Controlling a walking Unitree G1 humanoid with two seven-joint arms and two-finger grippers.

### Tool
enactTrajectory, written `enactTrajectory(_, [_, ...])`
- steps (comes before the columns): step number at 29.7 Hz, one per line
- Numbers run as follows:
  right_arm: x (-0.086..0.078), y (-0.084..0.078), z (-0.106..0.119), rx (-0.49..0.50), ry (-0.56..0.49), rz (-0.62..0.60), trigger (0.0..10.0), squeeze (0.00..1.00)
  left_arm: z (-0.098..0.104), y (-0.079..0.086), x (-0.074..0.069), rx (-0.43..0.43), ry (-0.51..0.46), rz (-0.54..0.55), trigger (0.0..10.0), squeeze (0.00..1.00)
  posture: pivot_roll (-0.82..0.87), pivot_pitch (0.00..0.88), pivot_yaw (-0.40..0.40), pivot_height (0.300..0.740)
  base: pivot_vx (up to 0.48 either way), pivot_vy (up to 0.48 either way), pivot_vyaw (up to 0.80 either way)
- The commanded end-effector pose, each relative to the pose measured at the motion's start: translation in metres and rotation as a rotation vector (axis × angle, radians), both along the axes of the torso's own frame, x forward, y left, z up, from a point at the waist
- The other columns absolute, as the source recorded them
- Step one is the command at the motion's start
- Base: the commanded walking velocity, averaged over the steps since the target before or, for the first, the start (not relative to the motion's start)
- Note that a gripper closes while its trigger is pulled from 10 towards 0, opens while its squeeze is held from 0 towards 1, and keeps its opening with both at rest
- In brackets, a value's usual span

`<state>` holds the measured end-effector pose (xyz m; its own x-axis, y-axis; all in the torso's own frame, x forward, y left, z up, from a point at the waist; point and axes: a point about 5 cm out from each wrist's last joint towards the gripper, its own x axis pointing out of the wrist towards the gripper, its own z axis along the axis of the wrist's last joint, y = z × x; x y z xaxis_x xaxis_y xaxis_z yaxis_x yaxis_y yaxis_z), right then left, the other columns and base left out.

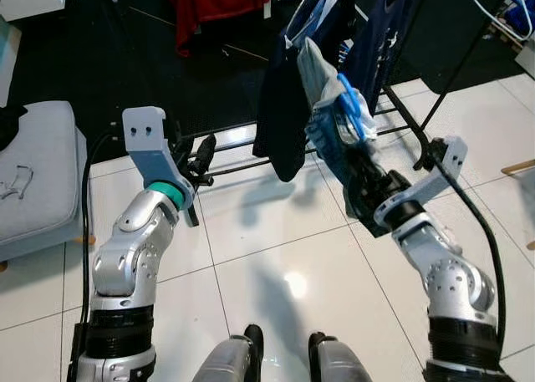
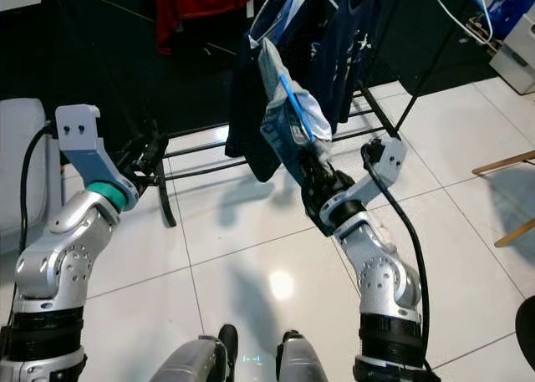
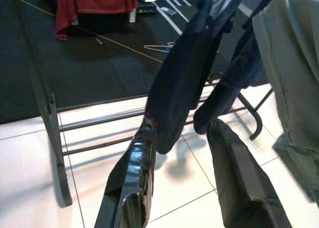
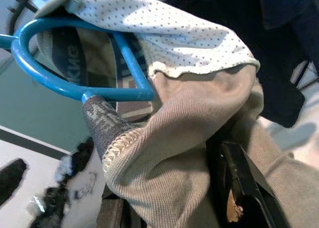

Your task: Hang hanger

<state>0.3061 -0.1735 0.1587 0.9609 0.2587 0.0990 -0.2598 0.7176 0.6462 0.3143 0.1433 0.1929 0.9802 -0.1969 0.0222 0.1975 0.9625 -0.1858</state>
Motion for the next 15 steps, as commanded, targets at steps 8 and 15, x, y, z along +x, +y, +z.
enactTrajectory(8, [-0.0055, 0.0018, 0.0064, 0.049, -0.076, 0.005, 10.0, 0.0, 0.0001, -0.0018, -0.0021, 0.072, -0.047, -0.013, 10.0, 0.0, -0.07, 0.098, 0.101, 0.74, 0.0, 0.0, 0.0])
enactTrajectory(15, [-0.0012, 0.0028, 0.0071, -0.035, -0.077, -0.016, 10.0, 0.0, 0.0011, -0.002, -0.0003, 0.101, -0.066, -0.005, 10.0, 0.0, -0.07, 0.098, 0.095, 0.74, 0.0, 0.0, 0.57])
